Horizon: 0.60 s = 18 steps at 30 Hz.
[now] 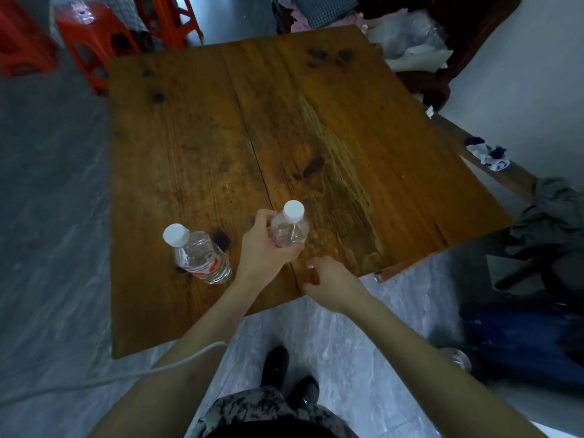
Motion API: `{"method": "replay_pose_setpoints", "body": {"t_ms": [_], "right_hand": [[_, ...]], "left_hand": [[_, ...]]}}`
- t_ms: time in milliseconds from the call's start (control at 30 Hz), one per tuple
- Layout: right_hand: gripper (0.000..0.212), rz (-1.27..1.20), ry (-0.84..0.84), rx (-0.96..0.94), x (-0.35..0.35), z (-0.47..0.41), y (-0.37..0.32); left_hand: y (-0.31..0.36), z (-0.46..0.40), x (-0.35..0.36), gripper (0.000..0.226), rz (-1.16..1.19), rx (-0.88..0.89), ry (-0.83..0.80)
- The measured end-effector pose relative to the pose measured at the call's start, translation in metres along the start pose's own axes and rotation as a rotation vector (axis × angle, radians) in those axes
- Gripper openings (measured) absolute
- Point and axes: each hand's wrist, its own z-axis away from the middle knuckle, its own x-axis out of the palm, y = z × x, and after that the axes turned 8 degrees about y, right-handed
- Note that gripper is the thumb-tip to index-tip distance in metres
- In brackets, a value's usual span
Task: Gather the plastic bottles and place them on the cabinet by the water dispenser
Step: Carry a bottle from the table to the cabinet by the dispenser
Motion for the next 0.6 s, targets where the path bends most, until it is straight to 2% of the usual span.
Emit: {"method": "replay_pose_setpoints", "body": {"t_ms": [67,167,200,267,433,600], "right_hand": [[0.044,-0.243,0.003,0.123,0.001,0.003,0.003],[0.028,-0.884,-0.122,0.534,-0.009,0.012,0.013],[0.029,-1.081,-0.195,0.65,-0.013,0.016,0.019],[0.038,-1.354,-0.256,0.759,-0.017,0.025,0.033],[0.047,-1.729,-0.299,0.717,-0.024,0.058,0.054],[0.054,-1.858,-0.296,0.594,-0.037,0.089,0.072]], "left_hand": [[0.004,0.001,-0.002,0.063,0.025,0.034,-0.017],[0.022,0.006,-0.01,0.064,0.044,0.095,-0.084],[0.03,0.009,-0.013,0.065,0.03,0.128,-0.13],[0.048,0.015,-0.017,0.067,-0.013,0.187,-0.224],[0.091,0.034,-0.014,0.065,-0.022,0.292,-0.396],[0.125,0.058,0.003,0.063,-0.047,0.401,-0.553]]}}
